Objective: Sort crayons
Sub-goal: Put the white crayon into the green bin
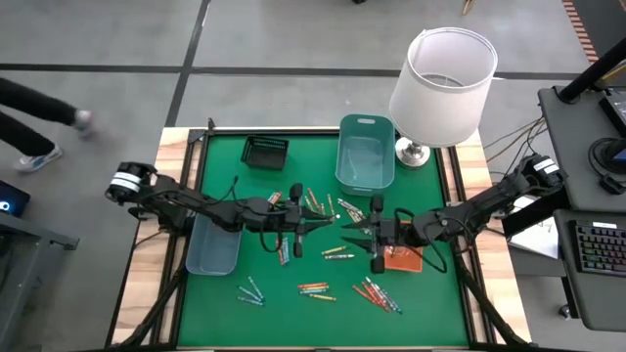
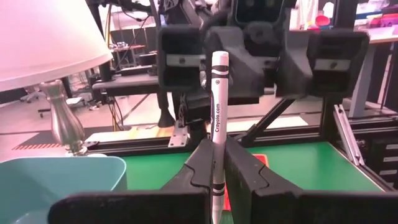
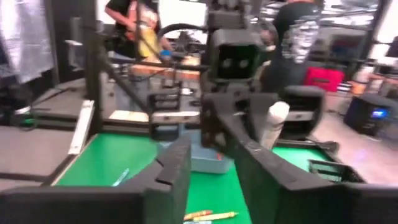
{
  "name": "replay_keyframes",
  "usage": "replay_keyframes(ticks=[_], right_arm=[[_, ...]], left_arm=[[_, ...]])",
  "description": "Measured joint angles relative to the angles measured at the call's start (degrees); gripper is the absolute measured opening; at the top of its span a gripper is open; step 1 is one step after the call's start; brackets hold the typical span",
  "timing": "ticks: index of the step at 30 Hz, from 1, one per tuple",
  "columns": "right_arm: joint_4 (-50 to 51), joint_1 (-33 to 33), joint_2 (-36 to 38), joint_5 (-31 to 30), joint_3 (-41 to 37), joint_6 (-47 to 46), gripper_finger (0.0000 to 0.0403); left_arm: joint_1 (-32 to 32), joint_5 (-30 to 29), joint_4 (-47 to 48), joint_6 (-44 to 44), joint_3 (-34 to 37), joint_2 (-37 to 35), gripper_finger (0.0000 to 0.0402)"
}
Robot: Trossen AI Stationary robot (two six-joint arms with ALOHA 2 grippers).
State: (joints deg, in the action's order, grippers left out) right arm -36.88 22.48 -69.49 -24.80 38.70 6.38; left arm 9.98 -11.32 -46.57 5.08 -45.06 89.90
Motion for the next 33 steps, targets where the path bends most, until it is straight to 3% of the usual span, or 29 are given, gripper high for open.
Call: replay_keyframes(ticks=[4, 9, 17, 26, 33], right_arm=[[0.05, -0.23, 0.0, -9.52, 1.15, 0.65, 0.0166], [-0.91, -2.36, 0.0, -3.38, 1.69, -0.66, 0.019], [-2.07, -5.61, -1.01, -0.04, 2.44, -1.87, 0.0181], [-3.01, -7.91, -6.4, 0.74, 6.43, 0.7, 0.0136], [-3.0, -7.91, -6.77, 0.17, 7.01, 1.16, 0.0024]], left_arm=[[0.11, -0.08, -0.9, 0.04, 0.0, 0.06, 0.0], [0.09, -1.25, -1.61, -0.04, 0.0, 0.06, 0.0], [0.04, -5.03, -2.55, -0.04, 0.0, 0.06, 0.0], [0.04, -6.18, -3.58, 0.39, 0.0, 0.06, 0.0], [0.09, -6.15, -3.95, 0.07, 0.0, 0.06, 0.0023]])
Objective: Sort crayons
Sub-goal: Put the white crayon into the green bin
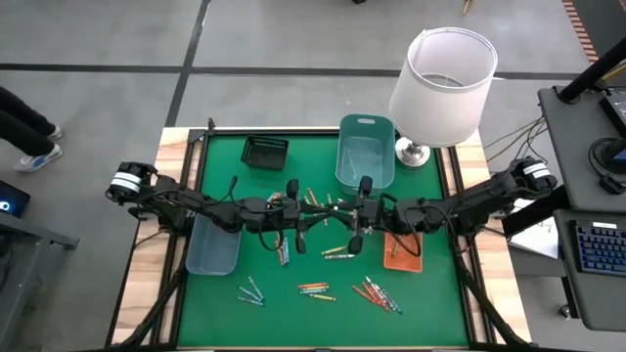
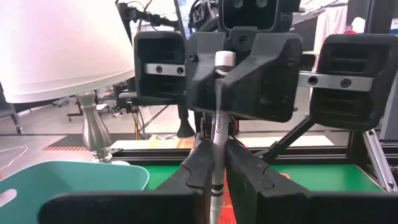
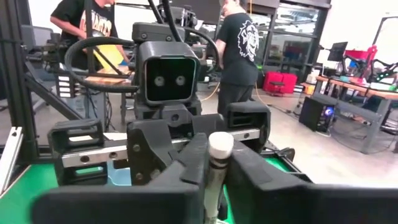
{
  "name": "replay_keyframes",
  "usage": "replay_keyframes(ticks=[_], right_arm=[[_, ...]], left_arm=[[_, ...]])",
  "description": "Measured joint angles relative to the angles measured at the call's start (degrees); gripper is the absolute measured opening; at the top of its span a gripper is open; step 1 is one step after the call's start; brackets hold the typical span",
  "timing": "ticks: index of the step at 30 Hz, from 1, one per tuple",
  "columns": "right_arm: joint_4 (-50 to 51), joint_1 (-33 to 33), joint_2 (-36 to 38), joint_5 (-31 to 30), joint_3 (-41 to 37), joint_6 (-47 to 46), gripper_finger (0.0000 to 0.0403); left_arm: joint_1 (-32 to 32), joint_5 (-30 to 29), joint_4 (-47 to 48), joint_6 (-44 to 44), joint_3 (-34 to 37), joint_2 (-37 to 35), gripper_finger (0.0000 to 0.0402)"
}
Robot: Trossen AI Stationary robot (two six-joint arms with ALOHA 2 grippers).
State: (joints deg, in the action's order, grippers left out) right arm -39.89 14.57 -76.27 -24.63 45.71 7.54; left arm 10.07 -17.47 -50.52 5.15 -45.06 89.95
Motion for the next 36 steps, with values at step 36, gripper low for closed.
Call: replay_keyframes(ticks=[36], right_arm=[[64.99, -26.93, -2.82, -7.88, 13.75, -14.42, 0.0025]], left_arm=[[0.02, -10.54, 46.03, -13.81, 0.2, -26.08, 0.0178]])
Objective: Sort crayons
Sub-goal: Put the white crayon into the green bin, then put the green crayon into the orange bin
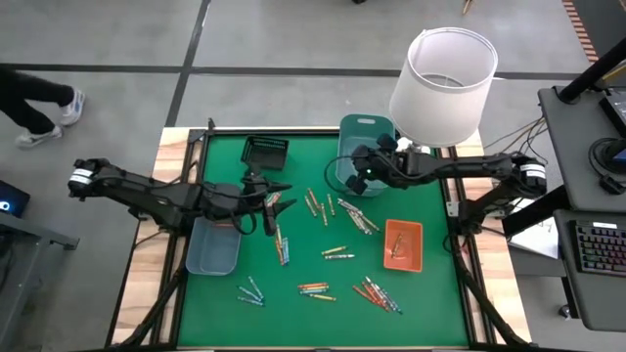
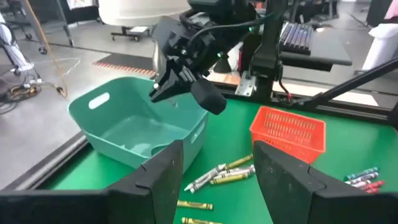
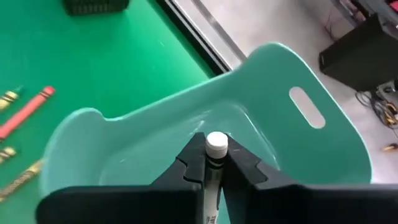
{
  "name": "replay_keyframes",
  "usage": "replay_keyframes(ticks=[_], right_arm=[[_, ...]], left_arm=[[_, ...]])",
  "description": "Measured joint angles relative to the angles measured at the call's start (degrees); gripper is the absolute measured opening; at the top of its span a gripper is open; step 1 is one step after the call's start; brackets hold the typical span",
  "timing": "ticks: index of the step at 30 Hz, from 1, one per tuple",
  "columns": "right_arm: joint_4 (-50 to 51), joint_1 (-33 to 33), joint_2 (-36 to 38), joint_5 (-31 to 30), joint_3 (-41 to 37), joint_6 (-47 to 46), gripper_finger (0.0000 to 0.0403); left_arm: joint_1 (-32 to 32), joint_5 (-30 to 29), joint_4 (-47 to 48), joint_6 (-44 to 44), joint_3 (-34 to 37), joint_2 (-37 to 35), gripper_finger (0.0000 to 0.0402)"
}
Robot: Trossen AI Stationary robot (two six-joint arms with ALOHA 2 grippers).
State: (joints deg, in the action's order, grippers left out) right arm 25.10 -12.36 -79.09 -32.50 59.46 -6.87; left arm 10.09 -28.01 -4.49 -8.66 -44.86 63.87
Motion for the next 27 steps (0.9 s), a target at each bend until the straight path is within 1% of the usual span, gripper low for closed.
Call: replay_keyframes(ticks=[8, 12, 17, 22, 27], right_arm=[[-0.12, -0.7, -1.66, 0.57, 0.26, -0.8, 0.0117], [-0.1, -0.38, -0.32, 1.56, 0.37, -2.04, 0.0141], [-0.08, 2.37, 2.36, 4.02, 0.37, -3.18, 0.0141], [-0.15, 8.08, 4.93, 4.22, 0.37, -3.18, 0.0128], [-0.23, 14.19, 5.79, 4.19, 0.37, -3.15, 0.0117]], left_arm=[[0.0, 0.0, -0.07, -0.03, 0.0, 2.17, 0.0178], [0.0, 0.01, -0.16, -0.44, 0.0, 3.08, 0.0178], [0.0, 0.02, -0.17, -3.15, 0.0, 5.54, 0.0178], [0.0, 0.04, -0.09, -4.14, 0.0, 8.96, 0.0178], [0.0, 0.07, -0.11, -4.16, -0.16, 11.8, 0.0178]])
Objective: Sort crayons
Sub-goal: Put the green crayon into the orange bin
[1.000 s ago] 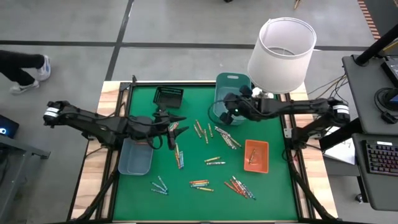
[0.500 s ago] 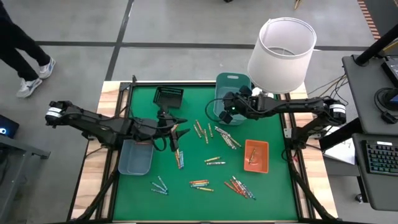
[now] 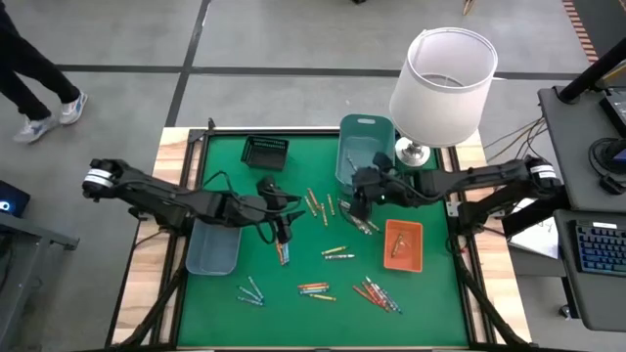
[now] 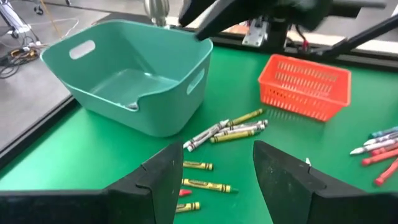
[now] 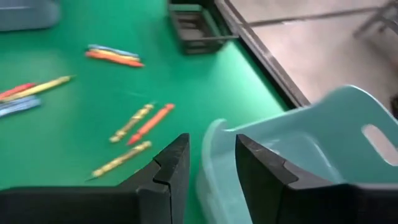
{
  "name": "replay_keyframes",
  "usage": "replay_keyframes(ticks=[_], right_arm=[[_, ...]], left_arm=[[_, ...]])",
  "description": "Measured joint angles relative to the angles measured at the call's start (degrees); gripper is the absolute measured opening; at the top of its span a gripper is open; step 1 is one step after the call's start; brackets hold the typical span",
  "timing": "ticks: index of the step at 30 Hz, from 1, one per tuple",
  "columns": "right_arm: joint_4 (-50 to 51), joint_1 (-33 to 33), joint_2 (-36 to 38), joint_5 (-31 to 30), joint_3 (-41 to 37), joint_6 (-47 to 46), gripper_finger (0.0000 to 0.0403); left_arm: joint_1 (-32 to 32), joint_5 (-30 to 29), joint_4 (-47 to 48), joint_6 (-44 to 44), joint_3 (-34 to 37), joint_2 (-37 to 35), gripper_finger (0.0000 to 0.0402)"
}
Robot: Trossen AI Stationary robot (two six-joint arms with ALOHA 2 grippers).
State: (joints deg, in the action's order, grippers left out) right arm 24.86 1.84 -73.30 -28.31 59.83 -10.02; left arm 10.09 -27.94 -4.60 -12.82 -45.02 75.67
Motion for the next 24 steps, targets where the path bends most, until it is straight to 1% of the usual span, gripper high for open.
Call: replay_keyframes(ticks=[5, 8, 9, 14, 20, 22, 24], right_arm=[[-0.04, 4.63, 0.01, -0.16, -0.07, -0.55, 0.0109], [-1.05, 6.51, 0.02, -0.18, -0.09, -0.15, 0.0105], [-1.68, 7.01, 0.02, -0.15, -0.09, 0.13, 0.0104], [-2.63, 9.73, 0.09, 0.19, -0.14, 0.83, 0.0097], [-2.71, 10.98, 0.13, 0.28, -0.32, 1.12, 0.0093], [-2.61, 10.88, 0.2, 0.24, -0.5, 2.1, 0.0095], [-2.58, 10.82, 0.75, 0.26, -0.9, 3.65, 0.0097]], left_arm=[[-0.21, 0.47, 1.61, 0.52, -1.74, 2.22, 0.0178], [-0.54, 2.22, 5.51, 3.93, -3.55, 3.38, 0.0178], [-0.84, 3.73, 6.93, 5.68, -4.28, 3.82, 0.0178], [-3.72, 14.86, 12.99, 16.41, -7.47, 5.7, 0.0178], [-9.42, 24.16, 13.84, 29.86, -8.36, 10.34, 0.0178], [-11.42, 27.0, 14.22, 32.75, -8.36, 12.23, 0.0178], [-13.24, 28.43, 14.2, 34.76, -8.34, 13.84, 0.0178]])
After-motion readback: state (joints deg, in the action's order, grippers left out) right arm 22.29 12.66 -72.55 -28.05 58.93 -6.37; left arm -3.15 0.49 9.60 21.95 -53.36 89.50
